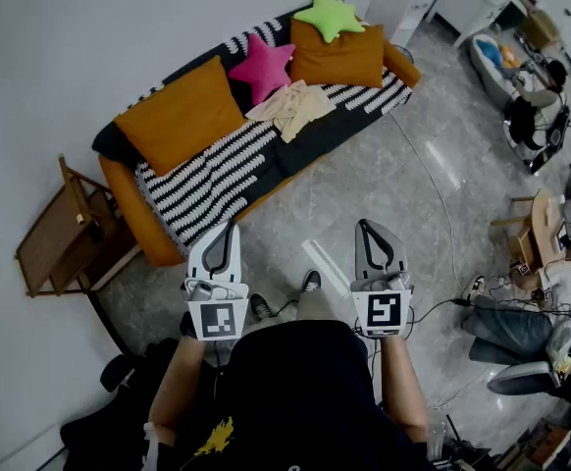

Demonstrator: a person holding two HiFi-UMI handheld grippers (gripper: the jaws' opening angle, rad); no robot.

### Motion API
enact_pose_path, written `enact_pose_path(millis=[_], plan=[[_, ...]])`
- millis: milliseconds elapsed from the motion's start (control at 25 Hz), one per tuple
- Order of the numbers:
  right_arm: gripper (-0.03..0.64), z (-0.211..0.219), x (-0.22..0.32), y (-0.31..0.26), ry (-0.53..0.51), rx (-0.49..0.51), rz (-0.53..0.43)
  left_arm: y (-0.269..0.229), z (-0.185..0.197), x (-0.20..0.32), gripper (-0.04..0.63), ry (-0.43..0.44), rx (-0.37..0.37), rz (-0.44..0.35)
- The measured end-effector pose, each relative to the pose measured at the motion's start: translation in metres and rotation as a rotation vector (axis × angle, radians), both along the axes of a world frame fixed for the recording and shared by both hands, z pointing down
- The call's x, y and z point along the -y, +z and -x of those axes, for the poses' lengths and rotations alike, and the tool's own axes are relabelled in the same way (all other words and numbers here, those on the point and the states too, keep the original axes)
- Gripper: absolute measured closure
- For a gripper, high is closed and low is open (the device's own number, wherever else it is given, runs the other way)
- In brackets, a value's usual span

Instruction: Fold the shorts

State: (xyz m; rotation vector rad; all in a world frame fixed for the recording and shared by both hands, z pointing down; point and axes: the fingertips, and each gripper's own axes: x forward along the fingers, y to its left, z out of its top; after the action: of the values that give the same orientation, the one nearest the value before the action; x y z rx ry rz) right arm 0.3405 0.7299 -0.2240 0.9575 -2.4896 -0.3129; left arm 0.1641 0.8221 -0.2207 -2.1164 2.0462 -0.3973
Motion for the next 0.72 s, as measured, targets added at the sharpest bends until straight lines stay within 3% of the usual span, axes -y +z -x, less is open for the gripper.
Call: enact_pose_path(millis=[80,120,200,240,400,720], plan=[[0.603,0.034,-0.044,-0.002,-0.064,-0.006,-0.045,0.024,0.035,-0.019,0.583,-0.025,-0.116,0.002],[0.602,0.048,-0.063,0.001,-0.076,-0.001,-0.048,0.032,0.050,-0.027,0.583,-0.017,-0.115,0.006],[0.601,0.061,-0.094,0.016,-0.053,0.008,-0.012,0.039,0.069,-0.042,0.583,0.037,-0.009,0.010],[0.601,0.059,-0.107,0.024,-0.027,0.004,0.016,0.043,0.073,-0.054,0.583,0.055,0.008,0.017],[0.601,0.060,-0.112,0.004,0.061,0.119,0.007,0.036,0.091,-0.087,0.583,0.040,-0.057,0.005],[0.600,0.066,-0.094,-0.019,0.055,0.171,-0.117,0.006,0.128,-0.096,0.583,-0.076,0.010,-0.043]])
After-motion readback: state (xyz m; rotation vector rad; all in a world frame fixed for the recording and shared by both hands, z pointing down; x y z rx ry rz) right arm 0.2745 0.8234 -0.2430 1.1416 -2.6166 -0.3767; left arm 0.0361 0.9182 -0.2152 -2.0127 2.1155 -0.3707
